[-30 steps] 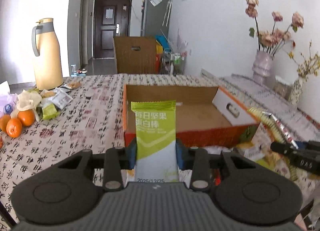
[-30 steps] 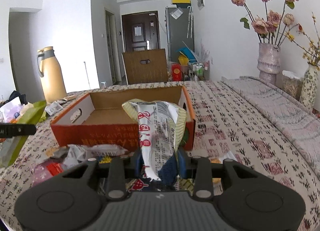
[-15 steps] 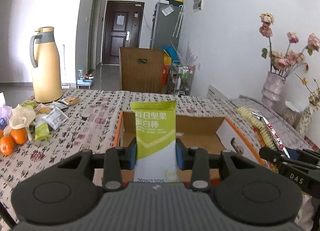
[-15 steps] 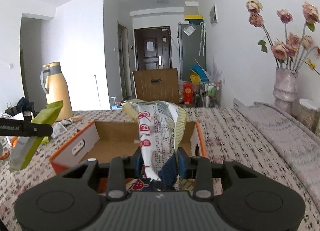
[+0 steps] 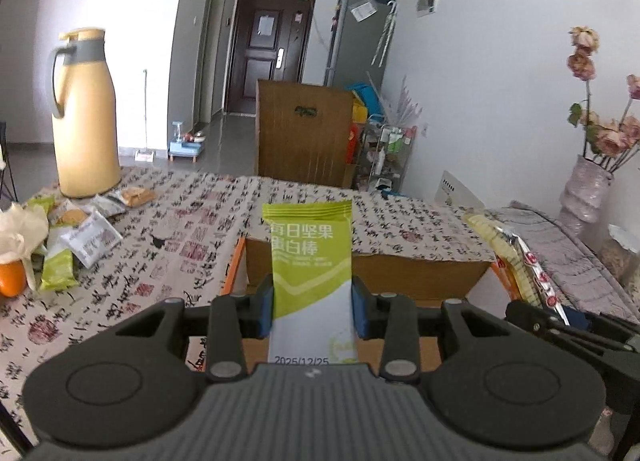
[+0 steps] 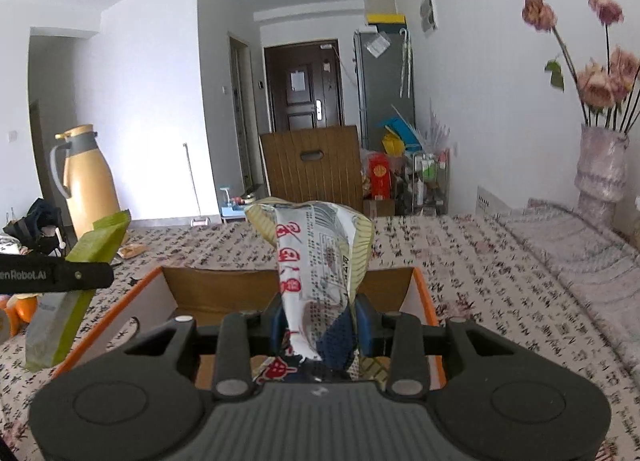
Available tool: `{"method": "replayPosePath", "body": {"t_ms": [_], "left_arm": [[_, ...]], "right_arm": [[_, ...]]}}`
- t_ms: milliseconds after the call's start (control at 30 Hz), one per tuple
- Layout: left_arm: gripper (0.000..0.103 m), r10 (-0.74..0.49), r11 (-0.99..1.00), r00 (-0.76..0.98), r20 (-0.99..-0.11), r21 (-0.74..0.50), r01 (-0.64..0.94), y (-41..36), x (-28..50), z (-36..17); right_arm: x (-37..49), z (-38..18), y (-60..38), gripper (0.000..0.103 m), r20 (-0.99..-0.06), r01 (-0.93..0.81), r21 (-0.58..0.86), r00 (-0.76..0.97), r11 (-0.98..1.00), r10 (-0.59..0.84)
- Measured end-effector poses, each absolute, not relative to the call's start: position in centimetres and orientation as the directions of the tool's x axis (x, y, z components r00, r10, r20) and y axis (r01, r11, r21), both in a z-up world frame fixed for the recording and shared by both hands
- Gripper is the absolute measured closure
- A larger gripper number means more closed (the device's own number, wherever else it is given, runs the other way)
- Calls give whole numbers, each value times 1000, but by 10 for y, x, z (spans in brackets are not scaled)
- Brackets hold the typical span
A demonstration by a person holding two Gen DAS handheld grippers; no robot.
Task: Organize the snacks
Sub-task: 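Carry both held bars over the open cardboard box, then open both grippers to drop the bars into the box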
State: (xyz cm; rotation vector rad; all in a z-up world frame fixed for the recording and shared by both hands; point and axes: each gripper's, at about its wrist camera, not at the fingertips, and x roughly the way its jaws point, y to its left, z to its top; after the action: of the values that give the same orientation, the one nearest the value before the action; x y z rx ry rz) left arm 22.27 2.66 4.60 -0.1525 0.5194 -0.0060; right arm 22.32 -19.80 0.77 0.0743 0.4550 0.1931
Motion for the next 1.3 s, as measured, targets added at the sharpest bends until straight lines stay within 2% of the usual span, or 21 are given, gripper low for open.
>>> {"method": "replayPosePath", "body": {"t_ms": [367, 433, 500, 600, 633, 667, 700, 733, 867, 1300], "left_arm": [[64, -48, 989, 831, -554, -143, -38, 30, 244, 13], [63, -52, 989, 829, -557, -143, -34, 28, 244, 12], [57, -46, 990, 832, -552, -135, -35, 27, 243, 12], [32, -44, 990, 840, -541, -138, -37, 26, 240, 13], [17, -32, 990, 845, -534, -134, -48, 26, 238, 14], [6, -19, 990, 851, -525, -129, -57, 26, 238, 15], [2, -12, 990, 857, -516, -126, -63, 26, 236, 16], [0, -13, 989, 861, -509, -131, -62, 27, 234, 17], [0, -16, 987, 864, -503, -146, -66, 28, 231, 21], [0, -5, 988, 890, -456, -142, -67, 28, 208, 47]], "right_arm": [[242, -17, -205, 68, -465, -171, 139, 858, 975, 217], [245, -18, -206, 64, -476, -171, 144, 852, 975, 220], [246, -20, -207, 56, -484, -164, 149, 848, 975, 216], [245, -19, -209, 50, -478, -151, 151, 854, 977, 206], [244, -19, -210, 41, -474, -150, 154, 856, 977, 206], [243, -18, -210, 34, -470, -148, 156, 859, 977, 205], [242, -17, -211, 17, -464, -142, 155, 863, 978, 199], [241, -17, -211, 8, -456, -135, 154, 869, 979, 192], [239, -14, -214, 0, -442, -124, 163, 878, 979, 184], [217, 15, -214, 0, -392, -124, 136, 904, 983, 169]]}}
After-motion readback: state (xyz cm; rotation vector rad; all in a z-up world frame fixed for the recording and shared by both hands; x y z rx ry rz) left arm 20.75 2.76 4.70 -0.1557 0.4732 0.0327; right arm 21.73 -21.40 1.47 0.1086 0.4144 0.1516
